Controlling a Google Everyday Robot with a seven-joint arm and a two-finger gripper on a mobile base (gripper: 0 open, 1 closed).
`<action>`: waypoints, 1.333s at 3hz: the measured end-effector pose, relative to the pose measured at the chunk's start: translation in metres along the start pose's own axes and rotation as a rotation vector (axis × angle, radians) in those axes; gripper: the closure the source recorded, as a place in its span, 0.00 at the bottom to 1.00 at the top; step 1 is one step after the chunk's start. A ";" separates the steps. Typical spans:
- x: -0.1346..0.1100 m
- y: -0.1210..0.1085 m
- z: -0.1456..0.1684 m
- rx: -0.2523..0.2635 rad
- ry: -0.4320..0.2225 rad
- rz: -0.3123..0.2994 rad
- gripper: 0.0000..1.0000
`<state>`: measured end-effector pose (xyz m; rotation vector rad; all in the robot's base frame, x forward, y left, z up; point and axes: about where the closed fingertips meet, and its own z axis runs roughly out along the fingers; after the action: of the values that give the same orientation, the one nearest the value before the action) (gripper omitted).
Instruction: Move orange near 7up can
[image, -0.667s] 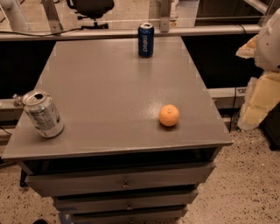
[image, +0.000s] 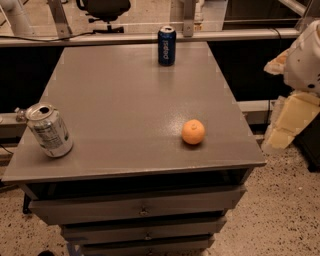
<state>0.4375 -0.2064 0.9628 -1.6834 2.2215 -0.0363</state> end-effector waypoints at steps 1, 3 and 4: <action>-0.020 0.017 0.035 -0.034 -0.105 0.058 0.00; -0.071 0.022 0.100 -0.063 -0.282 0.136 0.00; -0.086 0.019 0.125 -0.071 -0.340 0.184 0.00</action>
Offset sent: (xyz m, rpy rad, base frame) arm 0.0309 0.1051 -0.0966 0.3733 0.0068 -0.0463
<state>0.4764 -0.0966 0.8636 -1.3896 2.1238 0.3521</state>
